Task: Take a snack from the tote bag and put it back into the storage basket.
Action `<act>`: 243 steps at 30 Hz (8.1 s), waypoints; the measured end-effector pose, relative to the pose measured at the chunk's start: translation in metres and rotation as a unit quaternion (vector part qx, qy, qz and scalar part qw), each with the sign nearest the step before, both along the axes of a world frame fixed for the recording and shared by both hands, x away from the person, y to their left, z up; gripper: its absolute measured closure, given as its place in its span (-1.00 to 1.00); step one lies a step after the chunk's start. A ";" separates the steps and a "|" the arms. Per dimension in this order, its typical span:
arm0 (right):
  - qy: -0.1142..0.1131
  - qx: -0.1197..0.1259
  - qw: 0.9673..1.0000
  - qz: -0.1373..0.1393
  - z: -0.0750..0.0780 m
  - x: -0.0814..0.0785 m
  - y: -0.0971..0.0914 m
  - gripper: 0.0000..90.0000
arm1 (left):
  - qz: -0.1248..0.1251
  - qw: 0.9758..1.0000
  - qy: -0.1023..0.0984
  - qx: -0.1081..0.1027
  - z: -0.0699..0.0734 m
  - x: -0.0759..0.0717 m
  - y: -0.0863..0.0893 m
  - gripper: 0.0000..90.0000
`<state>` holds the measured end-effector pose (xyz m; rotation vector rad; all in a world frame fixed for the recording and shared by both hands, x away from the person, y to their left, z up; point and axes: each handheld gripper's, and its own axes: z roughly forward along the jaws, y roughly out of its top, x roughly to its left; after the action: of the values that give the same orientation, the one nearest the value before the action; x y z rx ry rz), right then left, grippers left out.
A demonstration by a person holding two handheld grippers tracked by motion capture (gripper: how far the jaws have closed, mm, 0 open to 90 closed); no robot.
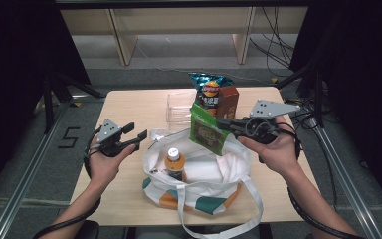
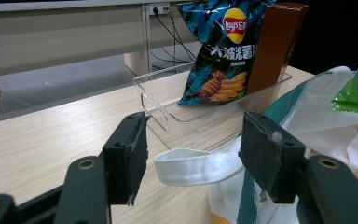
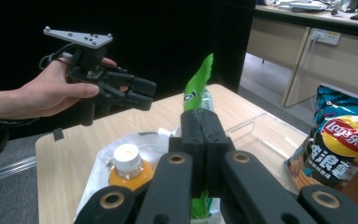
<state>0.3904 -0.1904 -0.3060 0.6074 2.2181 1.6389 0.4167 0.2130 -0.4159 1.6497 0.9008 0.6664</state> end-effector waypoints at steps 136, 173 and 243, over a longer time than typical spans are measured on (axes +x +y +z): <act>-0.015 0.041 0.995 -0.094 0.029 0.100 0.025 1.00 | -0.002 1.000 -0.002 -0.001 0.000 0.002 0.000 -0.10; 0.002 0.038 0.990 -0.133 0.005 0.144 0.037 1.00 | 0.000 1.000 -0.001 -0.004 0.000 0.002 0.001 -0.09; 0.032 0.021 0.987 -0.156 -0.036 0.183 0.058 1.00 | 0.000 1.000 0.000 -0.003 -0.001 0.003 0.001 -0.09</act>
<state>0.5729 -0.1328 -0.3422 0.9757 2.0098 1.5242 0.4194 0.2140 -0.4174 1.6446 0.9019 0.6630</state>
